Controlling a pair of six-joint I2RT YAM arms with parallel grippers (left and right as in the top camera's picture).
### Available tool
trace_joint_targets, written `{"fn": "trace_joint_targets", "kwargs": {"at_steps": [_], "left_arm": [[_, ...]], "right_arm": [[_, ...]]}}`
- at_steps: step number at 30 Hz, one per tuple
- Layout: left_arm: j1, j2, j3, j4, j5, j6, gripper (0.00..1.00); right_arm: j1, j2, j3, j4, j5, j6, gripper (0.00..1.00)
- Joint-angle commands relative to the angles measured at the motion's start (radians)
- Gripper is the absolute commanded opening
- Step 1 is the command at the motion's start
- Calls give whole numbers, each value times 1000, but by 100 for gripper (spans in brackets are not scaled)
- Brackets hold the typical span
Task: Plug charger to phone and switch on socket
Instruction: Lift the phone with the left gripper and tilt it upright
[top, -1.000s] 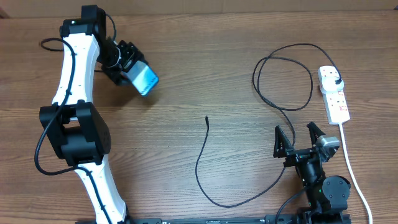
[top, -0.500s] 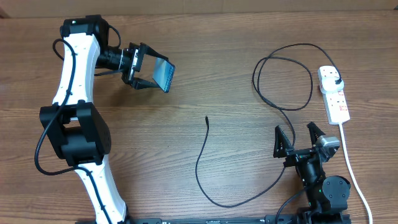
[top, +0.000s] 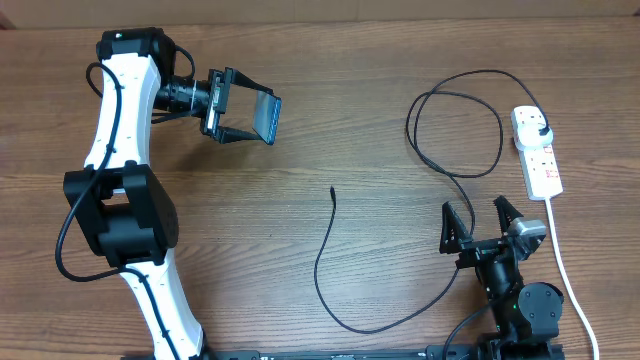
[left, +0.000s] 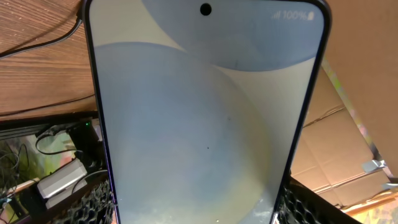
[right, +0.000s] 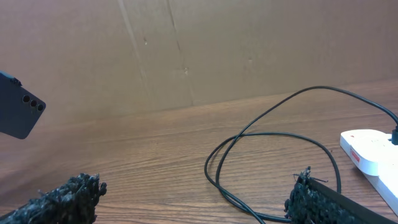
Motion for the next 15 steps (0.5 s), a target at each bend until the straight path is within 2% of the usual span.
{"fn": "trace_joint_targets", "kwargs": {"at_steps": [1,15], "left_arm": [[3,-8,29,-6,53,-5,4],[3,-8,29,-6,34,-6,4]], "right_arm": [[6,-7,-10,3,10,-7,100],[6,-7,-10,3,10,-7,100]]}}
